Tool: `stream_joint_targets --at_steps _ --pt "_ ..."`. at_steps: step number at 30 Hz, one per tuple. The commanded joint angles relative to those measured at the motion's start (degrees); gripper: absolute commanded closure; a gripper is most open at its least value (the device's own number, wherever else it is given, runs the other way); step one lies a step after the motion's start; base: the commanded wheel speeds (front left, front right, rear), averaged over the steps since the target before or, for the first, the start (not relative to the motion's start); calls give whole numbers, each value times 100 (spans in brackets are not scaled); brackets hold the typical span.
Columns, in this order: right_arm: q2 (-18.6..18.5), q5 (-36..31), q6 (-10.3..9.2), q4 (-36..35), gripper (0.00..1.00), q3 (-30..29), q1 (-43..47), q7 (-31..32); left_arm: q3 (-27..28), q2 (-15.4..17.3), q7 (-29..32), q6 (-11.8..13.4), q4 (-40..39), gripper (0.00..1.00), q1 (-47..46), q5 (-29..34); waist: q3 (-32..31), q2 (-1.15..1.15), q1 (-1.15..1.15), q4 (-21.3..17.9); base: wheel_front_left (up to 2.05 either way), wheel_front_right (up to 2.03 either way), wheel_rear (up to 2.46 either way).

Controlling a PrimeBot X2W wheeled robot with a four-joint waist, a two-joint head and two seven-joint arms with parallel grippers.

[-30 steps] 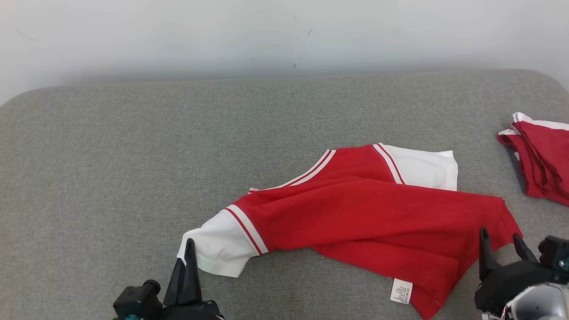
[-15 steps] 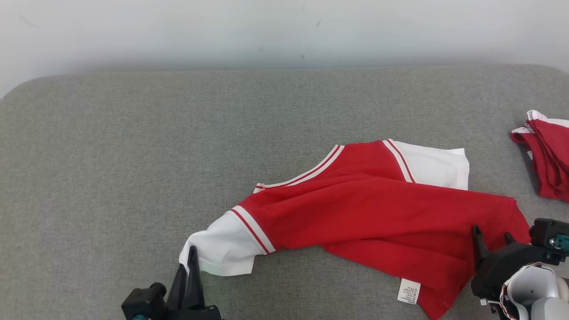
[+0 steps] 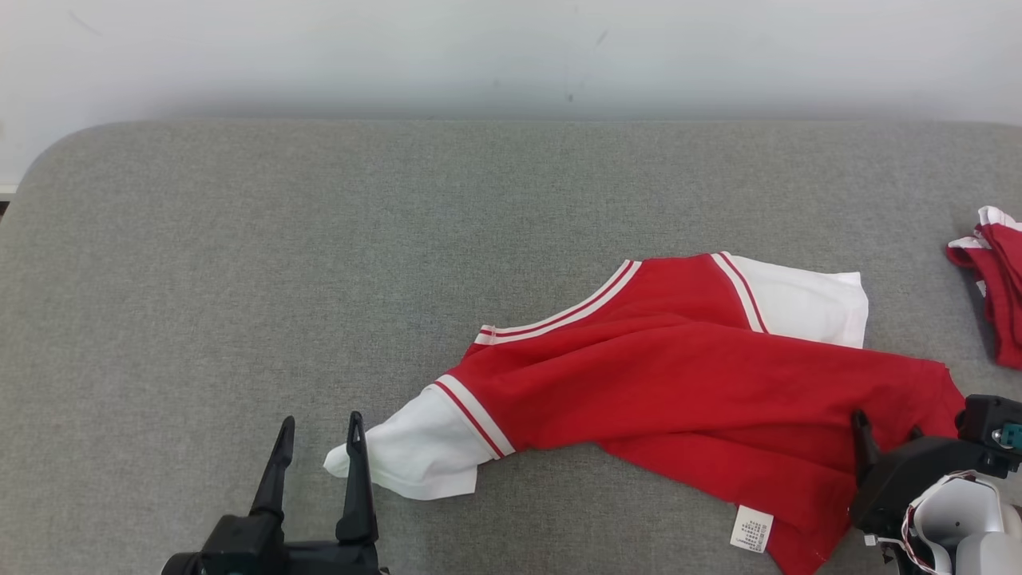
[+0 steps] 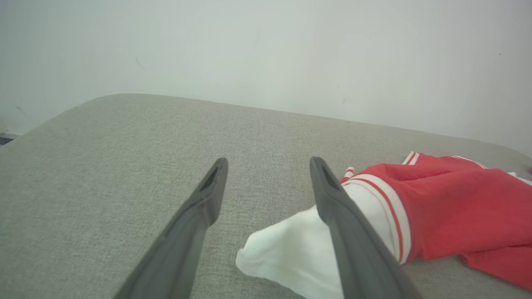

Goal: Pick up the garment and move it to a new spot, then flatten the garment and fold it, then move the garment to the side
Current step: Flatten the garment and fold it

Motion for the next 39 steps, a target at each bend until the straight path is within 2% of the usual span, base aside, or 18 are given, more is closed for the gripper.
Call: stream_joint_targets --at_steps 1,2,3,4,6,7,8,19,25,35,39 --pt "19 53 -10 27 0 6 -43 -28 9 24 -15 -41 -106 0 139 110 -4 0 0 13 0 0 0" --pt "19 62 -10 48 0 15 -47 -32 21 20 -15 -100 -200 0 182 174 -5 0 0 21 0 0 0" --pt "19 61 -10 64 8 18 -51 -34 31 14 -16 -135 -279 0 224 241 -7 0 0 27 0 0 0" --pt "19 61 -10 64 8 18 -51 -34 31 14 -16 -135 -279 0 224 241 -7 0 0 27 0 0 0" --pt "18 64 -10 75 56 22 -31 -54 52 0 -16 -192 -371 0 320 328 -8 0 0 39 0 0 0" --pt "19 66 -10 74 68 21 -19 -65 70 -10 -17 -228 -407 0 354 368 -8 0 0 46 0 0 0" --pt "19 64 -10 72 98 21 -10 -84 85 -18 -16 -244 -427 0 386 416 -5 0 0 51 0 0 0" --pt "-7 -302 -10 -432 100 2 -371 -231 184 -138 -17 -466 -412 0 469 622 76 0 0 145 0 0 0" --pt "-566 -504 -10 -373 100 327 -1061 -8 177 -186 -17 -540 -339 0 331 632 219 0 0 290 0 0 0" --pt "-1598 -382 -11 527 100 1048 -2242 -302 91 -238 -18 -621 -265 0 113 539 571 0 0 778 0 0 0" --pt "-1882 -281 -11 934 100 1351 -2681 -469 58 -245 -18 -613 -264 0 54 508 711 0 0 944 0 0 0"
